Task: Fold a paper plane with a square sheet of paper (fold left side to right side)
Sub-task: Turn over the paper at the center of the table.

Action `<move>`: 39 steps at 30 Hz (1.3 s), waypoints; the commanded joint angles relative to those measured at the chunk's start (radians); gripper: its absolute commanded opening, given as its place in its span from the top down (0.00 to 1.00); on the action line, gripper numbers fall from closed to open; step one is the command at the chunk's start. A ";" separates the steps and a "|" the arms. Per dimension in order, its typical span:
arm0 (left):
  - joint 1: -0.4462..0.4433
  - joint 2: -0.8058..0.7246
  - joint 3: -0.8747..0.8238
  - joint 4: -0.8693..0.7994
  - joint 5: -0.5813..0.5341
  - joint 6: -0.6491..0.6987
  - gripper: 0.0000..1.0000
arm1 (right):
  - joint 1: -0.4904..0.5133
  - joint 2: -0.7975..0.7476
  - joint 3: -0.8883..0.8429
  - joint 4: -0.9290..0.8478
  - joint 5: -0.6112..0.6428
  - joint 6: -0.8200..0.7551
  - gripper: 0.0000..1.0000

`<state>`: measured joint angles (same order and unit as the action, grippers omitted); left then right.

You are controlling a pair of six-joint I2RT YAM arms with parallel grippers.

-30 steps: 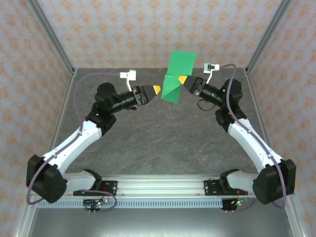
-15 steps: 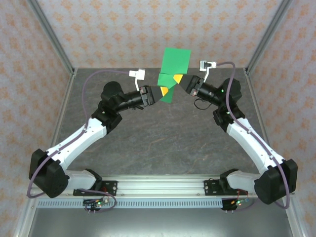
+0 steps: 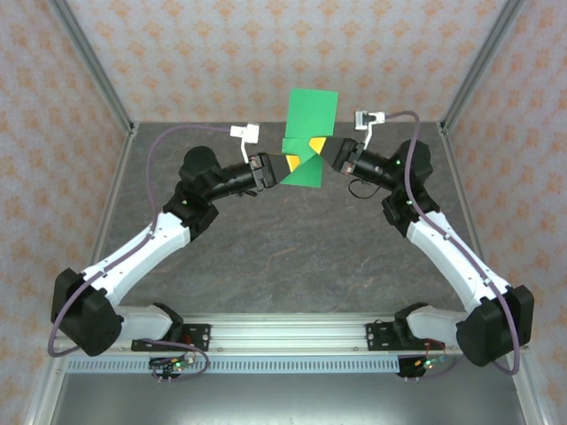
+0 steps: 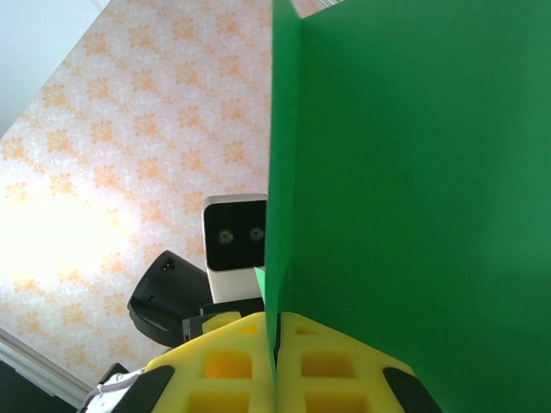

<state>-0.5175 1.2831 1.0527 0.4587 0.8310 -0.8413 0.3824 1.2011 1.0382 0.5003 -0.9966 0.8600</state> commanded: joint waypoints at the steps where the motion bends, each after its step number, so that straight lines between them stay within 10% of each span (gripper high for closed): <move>1: -0.010 -0.038 0.019 -0.007 0.010 0.039 0.74 | 0.006 -0.011 0.037 -0.014 -0.035 -0.029 0.94; 14: -0.045 -0.079 0.052 -0.347 -0.124 0.295 0.93 | 0.007 -0.108 0.085 -0.436 0.115 -0.313 0.61; 25: -0.241 -0.061 0.161 -0.927 -0.855 0.625 1.00 | 0.006 -0.258 0.109 -1.104 1.132 -0.577 0.31; 33: -0.442 0.193 0.325 -1.333 -1.443 0.442 1.00 | 0.007 -0.309 0.052 -1.208 1.437 -0.609 0.12; 39: -0.479 0.498 0.504 -1.633 -1.517 0.176 1.00 | 0.006 -0.325 0.030 -1.220 1.518 -0.623 0.00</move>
<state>-0.9924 1.6993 1.5013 -0.9310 -0.5415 -0.4896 0.3862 0.8959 1.0843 -0.6765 0.4095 0.2581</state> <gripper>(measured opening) 0.052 0.995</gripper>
